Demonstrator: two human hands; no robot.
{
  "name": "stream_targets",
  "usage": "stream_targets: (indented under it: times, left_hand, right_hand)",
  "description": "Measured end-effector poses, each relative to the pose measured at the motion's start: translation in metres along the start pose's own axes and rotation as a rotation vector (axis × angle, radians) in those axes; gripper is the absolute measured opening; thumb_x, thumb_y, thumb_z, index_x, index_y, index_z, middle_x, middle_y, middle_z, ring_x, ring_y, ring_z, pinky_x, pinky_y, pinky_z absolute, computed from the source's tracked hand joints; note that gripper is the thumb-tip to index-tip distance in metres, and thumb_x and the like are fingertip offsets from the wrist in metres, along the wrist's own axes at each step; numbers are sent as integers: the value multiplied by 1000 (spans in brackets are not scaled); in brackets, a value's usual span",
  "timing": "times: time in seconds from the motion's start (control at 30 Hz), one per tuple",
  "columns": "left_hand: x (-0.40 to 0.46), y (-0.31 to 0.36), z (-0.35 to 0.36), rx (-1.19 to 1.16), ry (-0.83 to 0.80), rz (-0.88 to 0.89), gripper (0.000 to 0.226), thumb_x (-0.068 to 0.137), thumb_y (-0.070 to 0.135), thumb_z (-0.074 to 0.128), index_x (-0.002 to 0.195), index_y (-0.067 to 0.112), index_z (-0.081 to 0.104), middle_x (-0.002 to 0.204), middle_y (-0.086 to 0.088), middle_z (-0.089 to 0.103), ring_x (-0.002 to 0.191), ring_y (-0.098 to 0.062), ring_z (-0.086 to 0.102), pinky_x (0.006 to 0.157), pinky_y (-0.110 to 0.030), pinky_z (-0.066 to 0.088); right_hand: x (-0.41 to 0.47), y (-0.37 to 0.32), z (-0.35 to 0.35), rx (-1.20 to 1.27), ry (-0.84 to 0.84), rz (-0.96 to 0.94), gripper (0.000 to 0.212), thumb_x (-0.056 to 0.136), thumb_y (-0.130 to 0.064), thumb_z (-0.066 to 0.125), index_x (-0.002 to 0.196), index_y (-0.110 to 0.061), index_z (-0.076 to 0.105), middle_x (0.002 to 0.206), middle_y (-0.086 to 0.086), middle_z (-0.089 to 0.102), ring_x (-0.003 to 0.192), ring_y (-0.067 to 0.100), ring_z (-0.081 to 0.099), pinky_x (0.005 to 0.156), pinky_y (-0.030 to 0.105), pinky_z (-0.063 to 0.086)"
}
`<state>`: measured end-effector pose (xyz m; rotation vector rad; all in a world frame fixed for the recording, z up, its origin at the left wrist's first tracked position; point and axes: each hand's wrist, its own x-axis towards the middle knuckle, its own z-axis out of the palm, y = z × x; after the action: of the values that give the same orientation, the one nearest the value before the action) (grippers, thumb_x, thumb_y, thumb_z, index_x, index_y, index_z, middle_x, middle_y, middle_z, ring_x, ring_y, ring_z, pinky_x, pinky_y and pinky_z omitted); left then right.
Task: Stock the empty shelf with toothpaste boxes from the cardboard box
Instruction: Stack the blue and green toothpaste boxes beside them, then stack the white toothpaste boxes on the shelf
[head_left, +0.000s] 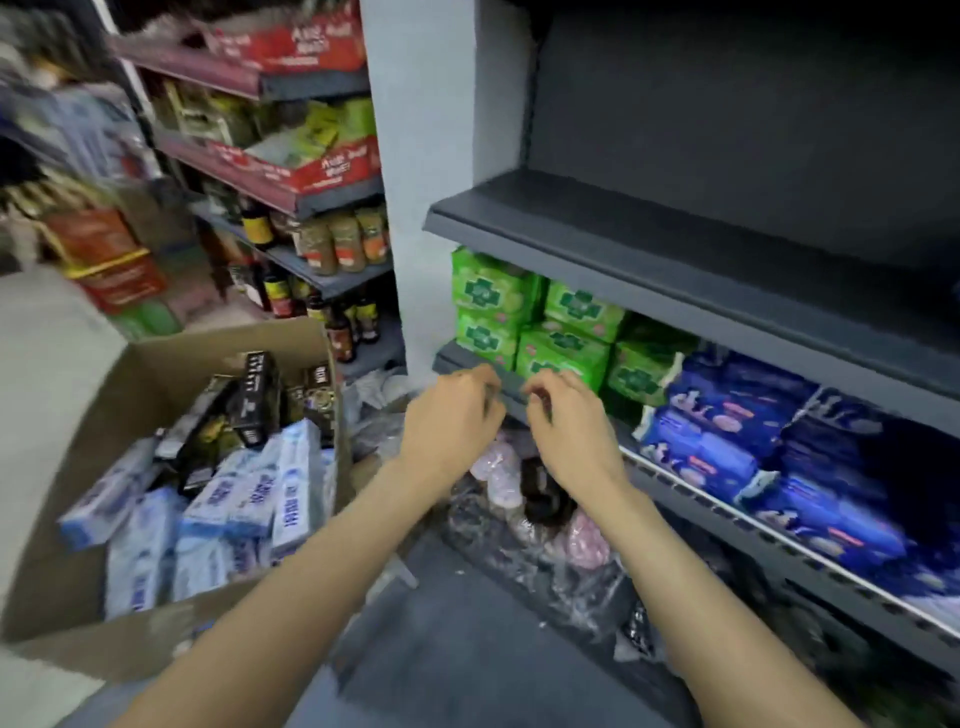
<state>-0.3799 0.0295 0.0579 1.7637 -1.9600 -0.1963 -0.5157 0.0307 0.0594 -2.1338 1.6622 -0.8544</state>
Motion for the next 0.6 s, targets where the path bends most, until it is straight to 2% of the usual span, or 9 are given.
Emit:
stream_targets:
  times: [0.13,0.27,0.4,0.5,0.57,0.6]
  left_hand:
    - [-13,-87,-21,49,-84,-78,25,92,23,49,113,15,59,108,-10,65,101,-30,61,73,-38,49]
    - [-17,-168,-24,116,-201,-152,23,91,20,46,110,10,56,106,-14,64,101,-33,59,69,-36,44]
    - [-12,-247,-17,193,-340,-281,27,93,19,44,115,8,56,114,-13,58,108,-33,55,77,-37,45]
    - [-5,-297,-16,204,-483,-381,30,93,19,46,119,7,54,121,-15,54,114,-34,52,87,-39,45]
    - [-1,-325,-12,160,-586,-408,29,94,22,45,115,5,57,113,-16,58,107,-34,55,86,-38,46]
    - [1,-333,-12,139,-645,-405,27,95,23,44,107,4,59,103,-15,58,100,-32,55,85,-38,46]
  right_hand:
    - [4,-57,74,14,-123,52,18,93,-11,45,102,-8,61,106,12,56,99,30,55,81,39,45]
    - [17,-98,143,32,-232,61,22,91,-8,47,107,-6,63,112,13,58,106,28,54,88,33,38]
    - [41,-128,213,61,-342,90,24,90,-6,46,106,-5,63,109,13,60,106,28,54,83,28,35]
    - [56,-145,257,64,-468,140,32,88,-8,48,119,-5,56,117,18,57,111,32,53,90,32,39]
    - [60,-151,282,25,-553,185,39,88,-14,51,126,-6,49,117,22,54,110,38,53,91,39,45]
    - [62,-152,293,-1,-592,224,43,88,-19,51,128,-7,45,117,24,53,108,40,54,89,42,47]
